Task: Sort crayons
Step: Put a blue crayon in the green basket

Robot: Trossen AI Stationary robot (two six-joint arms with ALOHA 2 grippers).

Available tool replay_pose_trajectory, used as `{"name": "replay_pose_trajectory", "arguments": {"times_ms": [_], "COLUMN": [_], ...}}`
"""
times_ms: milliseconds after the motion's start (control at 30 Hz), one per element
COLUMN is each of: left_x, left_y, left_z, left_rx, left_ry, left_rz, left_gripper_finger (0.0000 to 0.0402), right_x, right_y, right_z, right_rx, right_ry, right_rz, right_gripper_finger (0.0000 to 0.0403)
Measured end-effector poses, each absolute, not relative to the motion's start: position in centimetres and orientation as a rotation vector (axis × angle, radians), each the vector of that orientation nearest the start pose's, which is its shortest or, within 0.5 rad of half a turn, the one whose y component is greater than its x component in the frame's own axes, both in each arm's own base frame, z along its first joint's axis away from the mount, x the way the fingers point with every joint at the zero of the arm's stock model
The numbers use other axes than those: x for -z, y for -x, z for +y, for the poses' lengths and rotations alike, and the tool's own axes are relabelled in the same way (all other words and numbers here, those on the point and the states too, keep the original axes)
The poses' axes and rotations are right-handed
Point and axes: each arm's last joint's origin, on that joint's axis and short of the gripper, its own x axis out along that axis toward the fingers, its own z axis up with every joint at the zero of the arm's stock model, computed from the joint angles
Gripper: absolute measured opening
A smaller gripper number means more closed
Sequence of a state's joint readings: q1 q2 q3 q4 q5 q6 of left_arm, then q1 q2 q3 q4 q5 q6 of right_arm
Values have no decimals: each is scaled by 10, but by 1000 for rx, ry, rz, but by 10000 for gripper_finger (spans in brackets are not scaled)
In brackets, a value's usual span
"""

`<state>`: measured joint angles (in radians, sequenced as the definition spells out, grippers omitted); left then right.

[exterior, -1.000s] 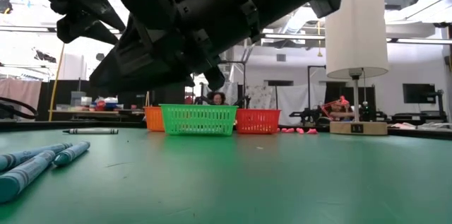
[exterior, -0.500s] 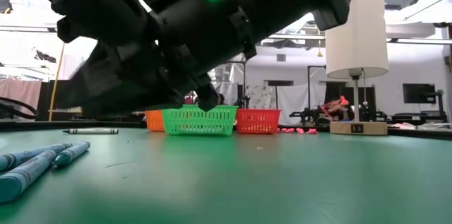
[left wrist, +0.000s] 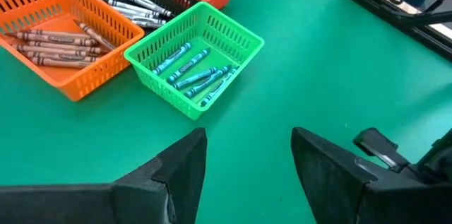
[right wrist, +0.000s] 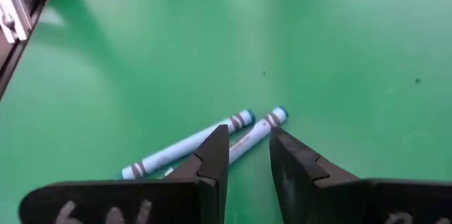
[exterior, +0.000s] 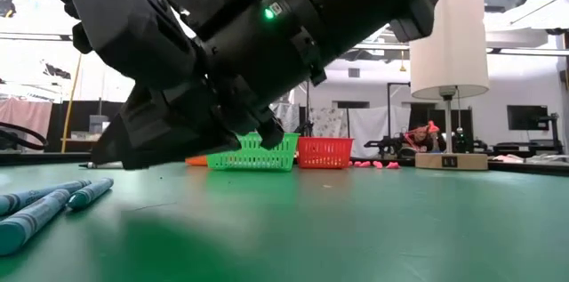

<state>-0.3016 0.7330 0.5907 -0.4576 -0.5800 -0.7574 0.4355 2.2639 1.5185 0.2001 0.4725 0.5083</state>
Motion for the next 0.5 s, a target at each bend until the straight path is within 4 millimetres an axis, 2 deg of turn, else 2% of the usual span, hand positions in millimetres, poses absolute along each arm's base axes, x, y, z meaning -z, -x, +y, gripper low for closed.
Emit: {"name": "replay_pose_trajectory", "arguments": {"times_ms": [500], "left_x": [-253], "left_y": [-149], "left_z": [-30], "left_rx": [-458], "left_ry": [491], "left_rz": [406], "left_gripper_finger": [197], "right_x": [-137], "right_y": [-451], "right_z": [193], "right_rx": [125], "right_ry": [-244], "right_rz": [472], "right_gripper_finger": [102]}}
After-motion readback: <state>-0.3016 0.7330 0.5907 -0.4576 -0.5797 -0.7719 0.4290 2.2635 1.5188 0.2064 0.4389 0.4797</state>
